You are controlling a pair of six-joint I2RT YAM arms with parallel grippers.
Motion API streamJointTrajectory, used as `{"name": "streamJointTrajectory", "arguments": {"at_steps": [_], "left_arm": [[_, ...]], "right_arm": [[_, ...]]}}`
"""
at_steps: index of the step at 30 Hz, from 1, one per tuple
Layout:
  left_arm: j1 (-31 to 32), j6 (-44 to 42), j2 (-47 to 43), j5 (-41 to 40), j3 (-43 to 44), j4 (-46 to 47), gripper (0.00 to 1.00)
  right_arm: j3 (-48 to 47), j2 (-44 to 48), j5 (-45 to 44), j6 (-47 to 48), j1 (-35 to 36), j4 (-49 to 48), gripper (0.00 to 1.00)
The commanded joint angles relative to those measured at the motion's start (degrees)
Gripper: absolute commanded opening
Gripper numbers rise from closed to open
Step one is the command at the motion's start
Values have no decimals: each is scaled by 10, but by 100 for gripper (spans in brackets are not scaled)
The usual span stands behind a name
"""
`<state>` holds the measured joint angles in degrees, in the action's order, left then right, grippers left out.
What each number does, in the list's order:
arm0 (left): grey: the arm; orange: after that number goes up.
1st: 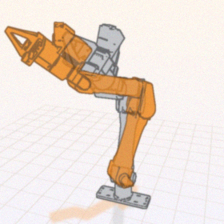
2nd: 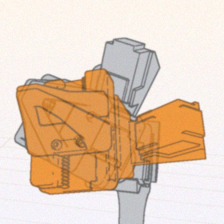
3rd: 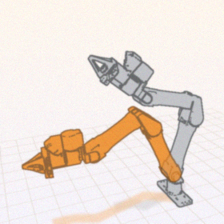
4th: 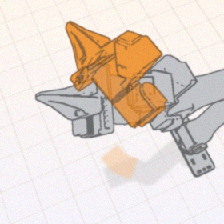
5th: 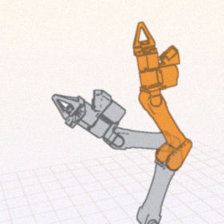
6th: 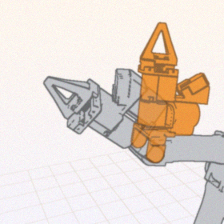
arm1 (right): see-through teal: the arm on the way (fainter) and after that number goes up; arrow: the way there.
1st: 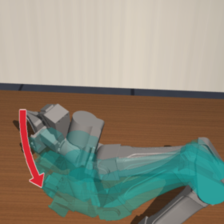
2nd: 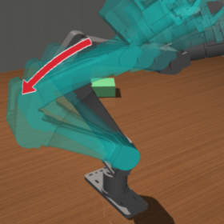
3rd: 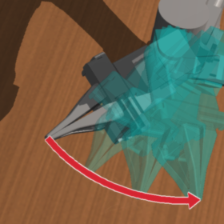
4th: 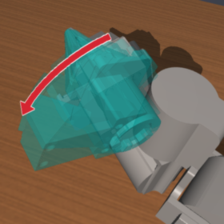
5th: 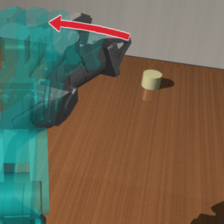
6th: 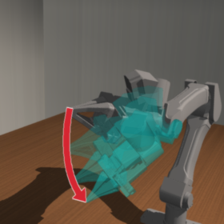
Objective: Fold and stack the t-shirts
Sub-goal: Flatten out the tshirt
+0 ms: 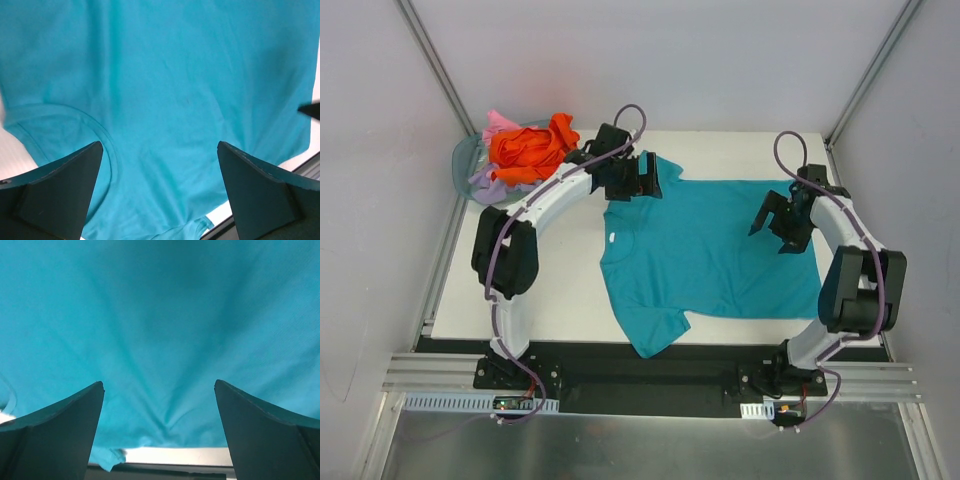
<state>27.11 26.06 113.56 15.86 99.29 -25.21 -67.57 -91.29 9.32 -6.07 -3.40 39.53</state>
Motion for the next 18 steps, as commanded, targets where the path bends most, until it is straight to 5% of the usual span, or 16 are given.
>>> {"name": "streamJointTrajectory", "arguments": {"at_steps": [1, 9, 18], "left_arm": [[6, 19, 3, 1, -91, 2, 99], [-9, 29, 49, -9, -103, 2, 99], [-97, 45, 162, 15, 5, -7, 99]], "right_arm": [[-45, -57, -12, 26, -25, -5, 97], [-84, -146, -5, 35, -40, -9, 97], [-204, -259, 31, 21, -40, 15, 97]]}}
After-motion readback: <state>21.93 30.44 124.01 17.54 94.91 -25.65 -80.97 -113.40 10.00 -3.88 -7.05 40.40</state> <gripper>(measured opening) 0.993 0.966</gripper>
